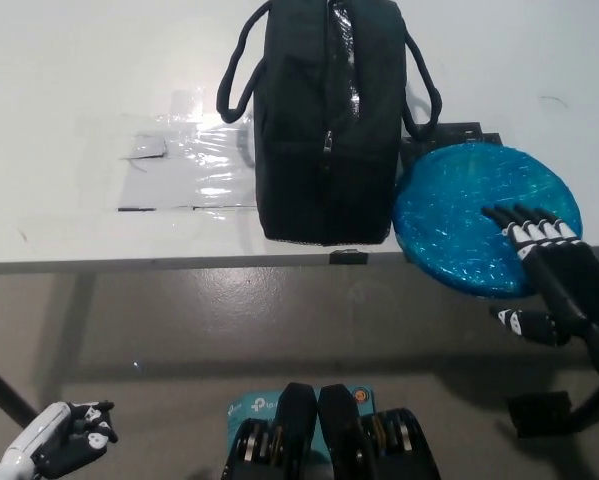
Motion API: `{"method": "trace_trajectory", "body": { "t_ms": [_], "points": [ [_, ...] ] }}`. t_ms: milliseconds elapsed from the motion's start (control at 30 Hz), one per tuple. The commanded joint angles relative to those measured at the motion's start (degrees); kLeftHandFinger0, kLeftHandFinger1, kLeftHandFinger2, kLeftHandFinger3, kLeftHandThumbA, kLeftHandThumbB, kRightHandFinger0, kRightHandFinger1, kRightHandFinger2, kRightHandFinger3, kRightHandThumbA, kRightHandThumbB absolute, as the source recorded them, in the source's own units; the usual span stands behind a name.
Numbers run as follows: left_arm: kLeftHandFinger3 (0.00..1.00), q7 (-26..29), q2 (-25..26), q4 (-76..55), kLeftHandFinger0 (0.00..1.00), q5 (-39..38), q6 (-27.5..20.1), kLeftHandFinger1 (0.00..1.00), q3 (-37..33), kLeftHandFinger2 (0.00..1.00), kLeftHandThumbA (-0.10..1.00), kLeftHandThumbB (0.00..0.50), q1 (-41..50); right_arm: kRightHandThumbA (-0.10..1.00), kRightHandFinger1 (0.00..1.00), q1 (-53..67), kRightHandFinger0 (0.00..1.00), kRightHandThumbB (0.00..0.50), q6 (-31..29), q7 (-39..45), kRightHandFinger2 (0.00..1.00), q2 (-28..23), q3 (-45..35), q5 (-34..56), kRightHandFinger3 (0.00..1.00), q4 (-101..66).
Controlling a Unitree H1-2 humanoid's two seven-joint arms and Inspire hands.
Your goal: The robot uses its right hand to pick up a stack of plates kept in the middle of the desk and put it inside a bag kept next to it
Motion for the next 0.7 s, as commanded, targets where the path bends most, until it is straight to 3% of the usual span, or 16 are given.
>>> {"method": "trace_trajectory", "body": {
  "t_ms": [0,400,533,567,600,667],
  "points": [
    [0.96,-1.21,1.70,-1.30,0.80,0.14,0.44,0.82,0.29,0.89,-0.10,0.241,-1.14,0.83,1.00,-1.79,1.00,0.500,-1.70,0.47,1.00,-1.25,0.84,-3.75,1.00,0.99],
    [0.95,-1.46,2.17,-1.94,0.82,0.49,1.64,0.84,0.05,0.89,-0.10,0.230,-2.06,0.77,1.00,1.31,1.00,0.500,-5.65,-3.26,1.00,1.04,6.33,-8.33,1.00,5.54],
    [0.95,-1.30,2.29,-2.77,0.82,0.96,2.57,0.83,-0.16,0.89,-0.10,0.241,-1.96,0.67,1.00,0.86,1.00,0.500,-5.06,-4.29,1.00,1.22,6.11,-8.71,1.00,7.38],
    [0.95,-1.13,1.94,-2.19,0.88,0.52,1.84,0.87,0.14,0.91,-0.10,0.234,-1.79,0.60,1.00,0.27,1.00,0.431,-3.62,-5.87,1.00,1.01,5.45,-10.70,1.00,7.75],
    [0.94,-1.43,2.27,-1.83,0.87,0.72,1.12,0.85,-0.16,0.90,-0.10,0.238,-1.91,0.56,1.00,-0.19,1.00,0.390,-2.86,-6.68,1.00,0.89,4.98,-11.68,1.00,8.04],
    [0.94,-1.41,2.35,-1.86,0.86,0.78,0.92,0.84,-0.19,0.89,-0.10,0.232,-1.93,0.54,1.00,-0.85,1.00,0.372,-2.40,-9.83,1.00,0.75,4.87,-14.44,1.00,9.15]
  ]
}}
